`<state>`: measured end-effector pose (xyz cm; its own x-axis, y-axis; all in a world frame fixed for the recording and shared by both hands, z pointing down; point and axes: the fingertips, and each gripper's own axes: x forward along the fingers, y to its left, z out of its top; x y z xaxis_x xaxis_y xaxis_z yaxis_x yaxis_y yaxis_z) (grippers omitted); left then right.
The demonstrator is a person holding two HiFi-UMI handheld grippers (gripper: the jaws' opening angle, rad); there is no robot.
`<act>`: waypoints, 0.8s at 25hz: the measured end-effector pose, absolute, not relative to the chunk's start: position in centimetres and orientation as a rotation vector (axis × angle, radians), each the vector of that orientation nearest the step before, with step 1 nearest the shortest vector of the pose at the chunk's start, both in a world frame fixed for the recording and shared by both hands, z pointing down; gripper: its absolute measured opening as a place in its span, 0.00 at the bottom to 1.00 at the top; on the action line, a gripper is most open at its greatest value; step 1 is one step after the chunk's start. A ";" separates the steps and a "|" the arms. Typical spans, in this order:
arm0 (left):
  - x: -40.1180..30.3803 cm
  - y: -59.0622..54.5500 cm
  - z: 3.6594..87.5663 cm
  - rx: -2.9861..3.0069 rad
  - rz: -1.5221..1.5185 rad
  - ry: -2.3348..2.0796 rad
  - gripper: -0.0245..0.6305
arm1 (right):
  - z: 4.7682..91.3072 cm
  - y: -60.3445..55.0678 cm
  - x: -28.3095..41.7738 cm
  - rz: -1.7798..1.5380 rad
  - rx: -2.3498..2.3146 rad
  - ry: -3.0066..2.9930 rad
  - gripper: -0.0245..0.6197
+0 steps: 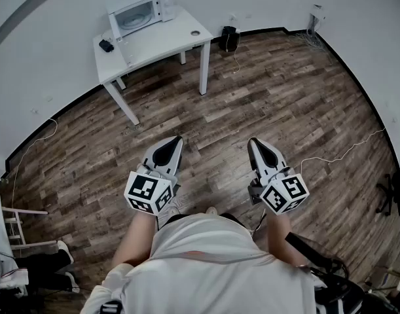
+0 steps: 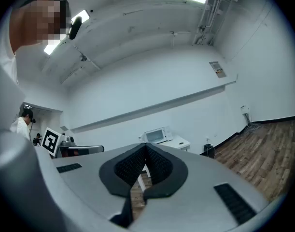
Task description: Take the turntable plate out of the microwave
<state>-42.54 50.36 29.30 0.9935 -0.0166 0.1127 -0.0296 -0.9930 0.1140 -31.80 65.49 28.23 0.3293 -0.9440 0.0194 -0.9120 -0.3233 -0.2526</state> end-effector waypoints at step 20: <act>-37.6 50.9 31.5 3.012 0.229 -0.158 0.05 | 32.5 67.6 -26.1 -0.340 -2.327 1.748 0.04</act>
